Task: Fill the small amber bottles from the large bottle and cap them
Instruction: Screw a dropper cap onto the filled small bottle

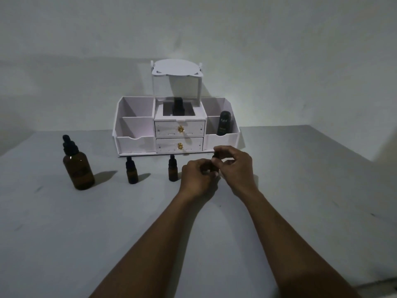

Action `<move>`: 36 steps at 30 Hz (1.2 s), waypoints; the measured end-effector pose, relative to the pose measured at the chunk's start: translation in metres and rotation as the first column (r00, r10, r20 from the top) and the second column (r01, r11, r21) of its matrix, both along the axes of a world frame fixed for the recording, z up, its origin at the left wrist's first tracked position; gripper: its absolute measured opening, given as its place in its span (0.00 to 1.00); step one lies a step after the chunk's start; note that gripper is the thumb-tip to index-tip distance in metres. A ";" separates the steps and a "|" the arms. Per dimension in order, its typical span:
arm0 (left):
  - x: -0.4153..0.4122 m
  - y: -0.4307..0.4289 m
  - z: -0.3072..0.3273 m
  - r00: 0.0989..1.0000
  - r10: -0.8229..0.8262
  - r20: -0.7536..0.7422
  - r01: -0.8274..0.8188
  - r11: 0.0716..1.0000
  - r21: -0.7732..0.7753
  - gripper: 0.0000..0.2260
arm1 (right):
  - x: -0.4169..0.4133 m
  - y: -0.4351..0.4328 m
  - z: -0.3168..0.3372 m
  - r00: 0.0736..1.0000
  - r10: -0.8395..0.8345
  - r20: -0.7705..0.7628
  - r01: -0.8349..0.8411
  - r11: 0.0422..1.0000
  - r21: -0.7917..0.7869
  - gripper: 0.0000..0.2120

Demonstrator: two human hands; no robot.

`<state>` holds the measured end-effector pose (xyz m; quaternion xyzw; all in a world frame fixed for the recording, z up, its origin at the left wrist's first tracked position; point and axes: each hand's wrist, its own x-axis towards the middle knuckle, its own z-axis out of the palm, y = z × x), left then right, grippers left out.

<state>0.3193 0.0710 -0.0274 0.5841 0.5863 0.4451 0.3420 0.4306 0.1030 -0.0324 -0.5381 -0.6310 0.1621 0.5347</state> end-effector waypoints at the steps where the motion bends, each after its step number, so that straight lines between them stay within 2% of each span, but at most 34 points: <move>1: 0.000 0.000 0.000 1.000 0.003 0.003 -0.003 1.000 0.003 0.14 | -0.001 0.001 -0.001 1.000 -0.008 -0.002 0.008 1.000 -0.004 0.14; 6: 0.000 0.001 -0.002 1.000 0.000 -0.006 0.001 1.000 0.008 0.13 | -0.002 0.002 -0.004 1.000 0.003 -0.027 -0.003 1.000 0.011 0.19; 12: -0.002 0.002 -0.004 1.000 0.002 0.015 -0.002 1.000 0.005 0.13 | 0.001 0.003 -0.003 1.000 -0.015 -0.020 0.015 1.000 0.010 0.11; 17: 0.000 0.003 -0.005 1.000 0.009 0.000 -0.009 1.000 0.013 0.13 | 0.000 0.004 -0.004 0.999 -0.006 -0.051 0.007 1.000 0.023 0.17; 22: -0.001 0.004 -0.006 1.000 0.002 0.023 -0.002 1.000 0.005 0.13 | 0.004 0.004 -0.003 0.999 -0.001 -0.051 0.000 1.000 -0.013 0.10; 26: -0.001 0.005 -0.007 0.999 0.009 0.032 -0.009 1.000 0.009 0.12 | 0.000 0.005 -0.004 0.998 -0.034 -0.055 0.034 0.999 -0.009 0.12; 29: 0.000 0.005 -0.007 0.999 0.005 0.033 -0.005 1.000 0.010 0.13 | 0.001 0.005 -0.005 0.998 0.007 -0.069 -0.007 1.000 -0.001 0.14; 36: 0.000 0.006 -0.008 0.999 -0.014 0.051 0.014 1.000 0.000 0.12 | 0.003 0.007 -0.004 0.998 -0.008 -0.064 0.007 1.000 -0.020 0.09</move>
